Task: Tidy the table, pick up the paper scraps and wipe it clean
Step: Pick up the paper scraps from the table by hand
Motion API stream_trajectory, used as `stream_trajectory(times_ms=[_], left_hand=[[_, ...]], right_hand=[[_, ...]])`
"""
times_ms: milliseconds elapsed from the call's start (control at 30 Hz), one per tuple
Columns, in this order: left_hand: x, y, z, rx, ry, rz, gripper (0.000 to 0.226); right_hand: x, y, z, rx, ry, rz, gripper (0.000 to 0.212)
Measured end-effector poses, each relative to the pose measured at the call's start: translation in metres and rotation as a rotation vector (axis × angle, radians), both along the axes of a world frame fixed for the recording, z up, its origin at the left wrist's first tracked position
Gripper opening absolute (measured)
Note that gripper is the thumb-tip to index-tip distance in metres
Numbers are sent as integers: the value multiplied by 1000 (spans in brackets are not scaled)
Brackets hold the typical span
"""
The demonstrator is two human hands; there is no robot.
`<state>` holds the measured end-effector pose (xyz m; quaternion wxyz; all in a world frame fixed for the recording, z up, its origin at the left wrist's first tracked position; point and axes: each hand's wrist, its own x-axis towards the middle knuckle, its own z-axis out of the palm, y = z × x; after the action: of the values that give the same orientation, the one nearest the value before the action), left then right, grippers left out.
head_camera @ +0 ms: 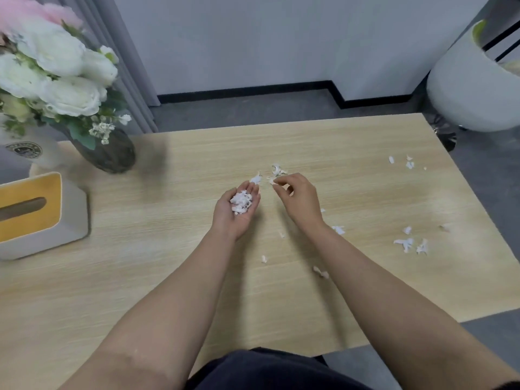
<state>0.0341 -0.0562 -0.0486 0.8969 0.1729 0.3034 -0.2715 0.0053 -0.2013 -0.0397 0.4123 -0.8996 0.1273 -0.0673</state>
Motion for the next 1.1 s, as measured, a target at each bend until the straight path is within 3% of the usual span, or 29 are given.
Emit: stream_trajectory(times_ms=[233, 533, 767, 967, 1100], left_hand=[[22, -9, -5, 34, -7, 95, 34], [26, 1, -24, 122, 48, 80, 35], [28, 5, -31, 135, 65, 68, 36], [27, 5, -36, 145, 86, 52, 36], [23, 7, -40, 148, 85, 43, 34]], right_hand=[[57, -53, -35, -18, 228, -45, 23], [101, -59, -71, -160, 452, 71, 45], [112, -45, -74, -230, 371, 174, 48], [107, -20, -78, -357, 333, 279, 63], [103, -4, -78, -507, 290, 355, 56]])
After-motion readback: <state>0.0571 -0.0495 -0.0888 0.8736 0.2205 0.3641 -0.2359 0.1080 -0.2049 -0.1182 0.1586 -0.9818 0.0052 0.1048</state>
